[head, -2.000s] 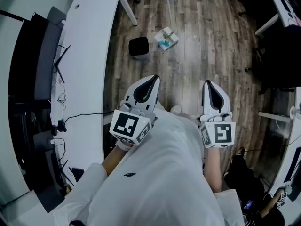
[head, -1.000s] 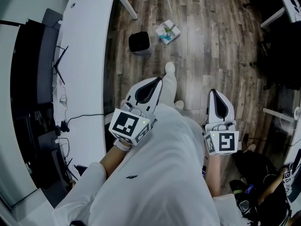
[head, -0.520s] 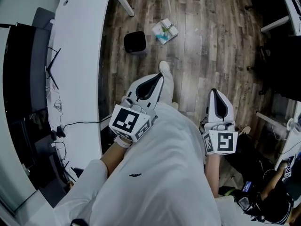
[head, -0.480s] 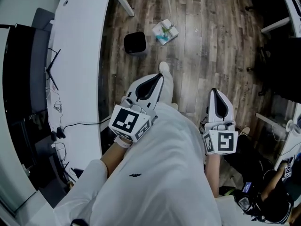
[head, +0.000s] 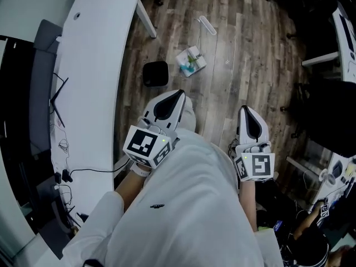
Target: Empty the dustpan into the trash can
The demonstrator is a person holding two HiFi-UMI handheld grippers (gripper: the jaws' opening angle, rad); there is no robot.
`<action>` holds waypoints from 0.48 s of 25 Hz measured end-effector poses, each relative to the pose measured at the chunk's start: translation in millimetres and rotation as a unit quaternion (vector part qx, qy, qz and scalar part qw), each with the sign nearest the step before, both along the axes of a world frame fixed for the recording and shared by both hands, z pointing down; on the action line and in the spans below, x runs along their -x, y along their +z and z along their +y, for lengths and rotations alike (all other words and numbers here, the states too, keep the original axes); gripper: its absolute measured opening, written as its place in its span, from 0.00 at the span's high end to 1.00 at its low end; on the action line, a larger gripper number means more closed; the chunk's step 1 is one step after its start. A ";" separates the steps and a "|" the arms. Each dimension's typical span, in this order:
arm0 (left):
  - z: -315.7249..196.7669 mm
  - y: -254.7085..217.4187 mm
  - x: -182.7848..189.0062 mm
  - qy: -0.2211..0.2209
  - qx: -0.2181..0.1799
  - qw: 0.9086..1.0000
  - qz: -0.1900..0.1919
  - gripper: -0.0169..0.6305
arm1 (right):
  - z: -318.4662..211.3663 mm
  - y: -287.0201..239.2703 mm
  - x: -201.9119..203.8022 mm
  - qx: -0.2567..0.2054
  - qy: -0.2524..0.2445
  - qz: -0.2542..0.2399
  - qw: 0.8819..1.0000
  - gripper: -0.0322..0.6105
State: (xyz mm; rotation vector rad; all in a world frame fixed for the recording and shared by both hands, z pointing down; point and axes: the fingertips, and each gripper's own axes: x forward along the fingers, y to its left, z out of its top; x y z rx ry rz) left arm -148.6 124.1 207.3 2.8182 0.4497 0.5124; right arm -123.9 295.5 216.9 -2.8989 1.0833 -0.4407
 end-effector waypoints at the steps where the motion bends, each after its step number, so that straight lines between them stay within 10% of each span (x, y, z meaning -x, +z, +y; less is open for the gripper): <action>1: -8.2 -3.3 -12.7 -0.006 0.001 1.000 0.006 0.96 | -7.4 -2.5 -15.0 0.001 -0.004 0.004 1.000 0.93; 12: -85.2 5.9 -102.7 -0.040 0.005 0.999 0.009 0.96 | -79.6 0.0 -126.0 0.020 -0.034 0.021 0.999 0.93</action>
